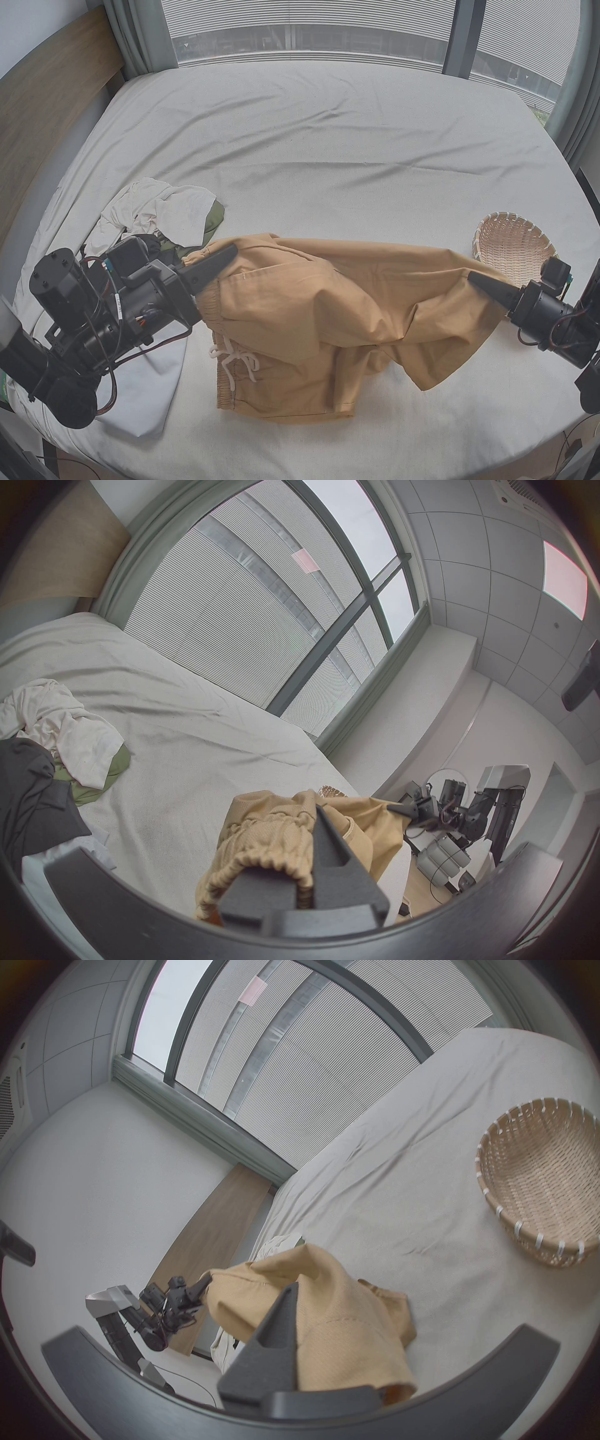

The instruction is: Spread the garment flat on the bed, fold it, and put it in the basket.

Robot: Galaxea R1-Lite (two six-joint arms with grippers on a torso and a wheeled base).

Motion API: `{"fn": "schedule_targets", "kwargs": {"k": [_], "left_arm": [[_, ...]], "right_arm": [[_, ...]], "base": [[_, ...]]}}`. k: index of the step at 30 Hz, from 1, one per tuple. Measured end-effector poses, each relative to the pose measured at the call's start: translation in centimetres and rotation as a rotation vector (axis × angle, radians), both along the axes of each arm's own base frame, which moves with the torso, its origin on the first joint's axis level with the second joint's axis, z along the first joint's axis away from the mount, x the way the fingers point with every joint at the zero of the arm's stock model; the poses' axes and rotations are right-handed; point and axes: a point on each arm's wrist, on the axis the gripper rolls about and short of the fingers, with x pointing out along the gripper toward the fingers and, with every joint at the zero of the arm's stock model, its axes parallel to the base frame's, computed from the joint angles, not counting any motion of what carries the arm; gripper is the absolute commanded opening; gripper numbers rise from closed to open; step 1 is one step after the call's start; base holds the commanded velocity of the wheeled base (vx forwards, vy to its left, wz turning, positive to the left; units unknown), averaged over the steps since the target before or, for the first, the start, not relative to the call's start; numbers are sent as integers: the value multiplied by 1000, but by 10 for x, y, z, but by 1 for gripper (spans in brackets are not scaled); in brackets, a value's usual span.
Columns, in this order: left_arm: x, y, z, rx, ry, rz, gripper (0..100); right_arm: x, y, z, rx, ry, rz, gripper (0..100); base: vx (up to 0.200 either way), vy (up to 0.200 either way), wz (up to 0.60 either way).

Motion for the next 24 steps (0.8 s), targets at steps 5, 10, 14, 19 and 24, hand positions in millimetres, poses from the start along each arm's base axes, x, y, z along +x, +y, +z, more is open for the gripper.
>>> {"fn": "schedule_targets", "kwargs": {"k": [5, 10, 14, 19, 24], "left_arm": [[-2, 11, 1, 4, -5, 31, 0], [-1, 22, 4, 3, -16, 64, 0], [-1, 29, 7, -1, -24, 84, 0], [-2, 32, 7, -3, -24, 94, 0], [-3, 33, 6, -1, -18, 99, 0]], "right_arm": [[1, -6, 12, -1, -1, -28, 0], [0, -13, 26, 3, -25, -57, 0], [1, -19, 33, 4, -38, -88, 0], [1, -25, 38, 5, -56, -88, 0], [1, -32, 39, 3, -59, -77, 0]], "base": [[0, 0, 0], [0, 0, 0], [0, 0, 0], [0, 0, 0], [0, 0, 0]]}}
